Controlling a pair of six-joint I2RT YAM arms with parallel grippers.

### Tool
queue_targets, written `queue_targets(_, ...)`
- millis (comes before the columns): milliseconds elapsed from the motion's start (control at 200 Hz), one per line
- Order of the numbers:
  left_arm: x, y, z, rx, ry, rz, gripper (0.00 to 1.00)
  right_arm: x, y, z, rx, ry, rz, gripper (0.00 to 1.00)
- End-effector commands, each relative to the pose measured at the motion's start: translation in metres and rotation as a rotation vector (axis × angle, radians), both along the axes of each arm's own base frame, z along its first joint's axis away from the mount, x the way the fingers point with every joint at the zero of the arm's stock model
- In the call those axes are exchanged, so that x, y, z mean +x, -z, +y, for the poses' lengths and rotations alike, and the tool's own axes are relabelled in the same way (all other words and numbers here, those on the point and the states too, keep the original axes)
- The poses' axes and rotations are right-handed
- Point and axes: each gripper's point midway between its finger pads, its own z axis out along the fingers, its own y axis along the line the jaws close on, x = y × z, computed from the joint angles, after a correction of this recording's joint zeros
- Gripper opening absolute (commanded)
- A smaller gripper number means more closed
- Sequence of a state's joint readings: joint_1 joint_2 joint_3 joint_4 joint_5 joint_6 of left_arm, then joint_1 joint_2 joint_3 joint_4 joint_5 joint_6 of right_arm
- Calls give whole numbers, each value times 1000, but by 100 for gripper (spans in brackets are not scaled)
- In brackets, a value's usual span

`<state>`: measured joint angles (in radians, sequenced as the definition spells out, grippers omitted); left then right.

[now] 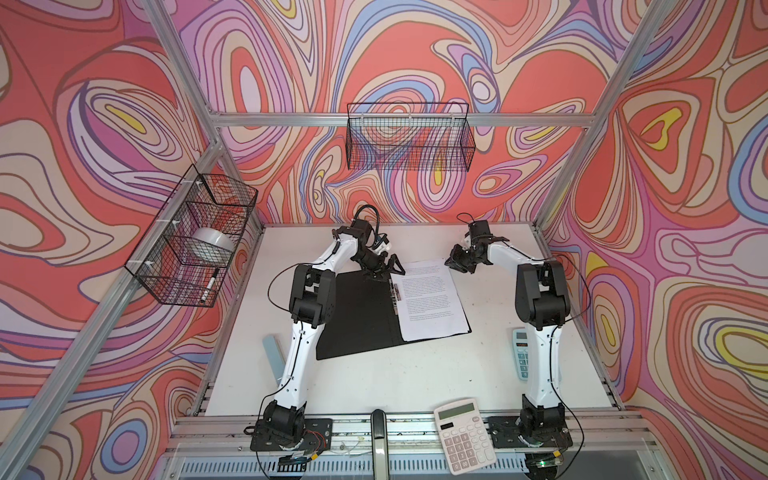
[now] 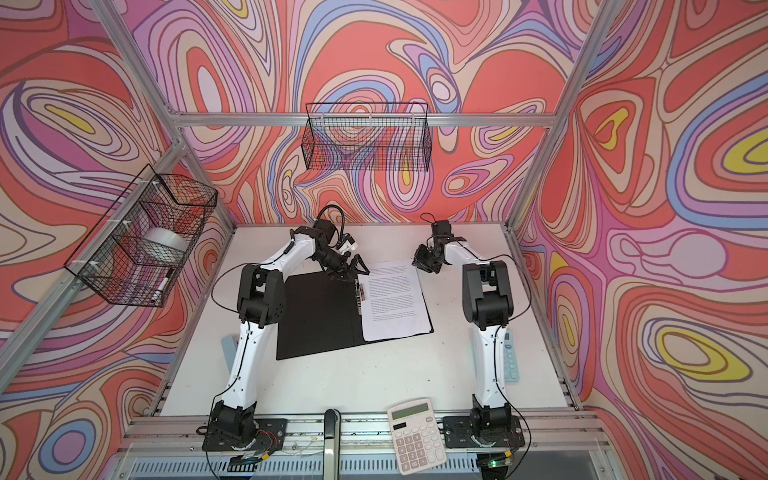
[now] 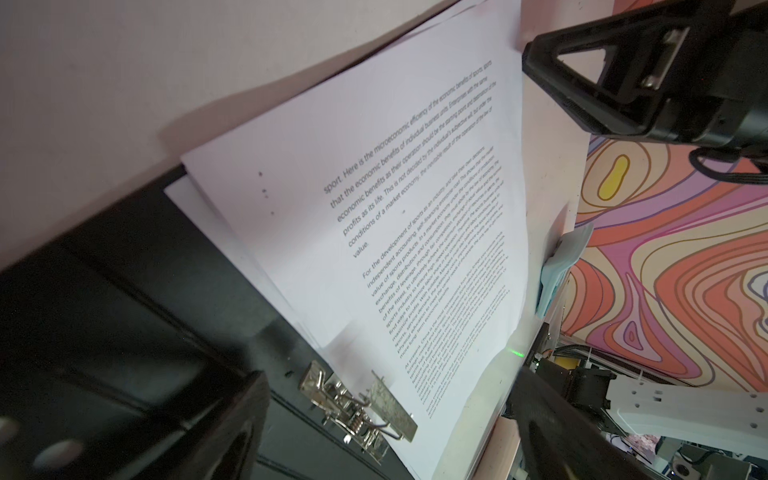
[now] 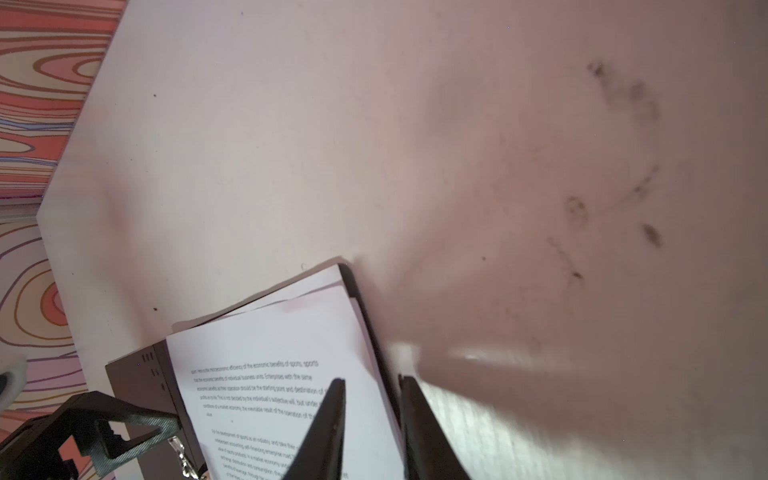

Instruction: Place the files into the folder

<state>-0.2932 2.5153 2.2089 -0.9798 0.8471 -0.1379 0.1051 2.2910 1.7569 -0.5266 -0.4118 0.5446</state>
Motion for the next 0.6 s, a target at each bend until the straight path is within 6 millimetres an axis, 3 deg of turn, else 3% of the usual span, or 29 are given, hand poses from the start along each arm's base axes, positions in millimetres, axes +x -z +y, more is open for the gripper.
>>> queue_targets(0, -6, 4, -7, -16, 29, 20, 92, 0, 14, 4, 24, -18, 26, 24)
queue_targets(210, -8, 4, -9, -26, 35, 29, 92, -1, 18, 9, 55, -33, 32, 20)
queue_targets(591, -9, -4, -14, -51, 43, 18, 92, 0, -2, 18, 108, -76, -31, 12)
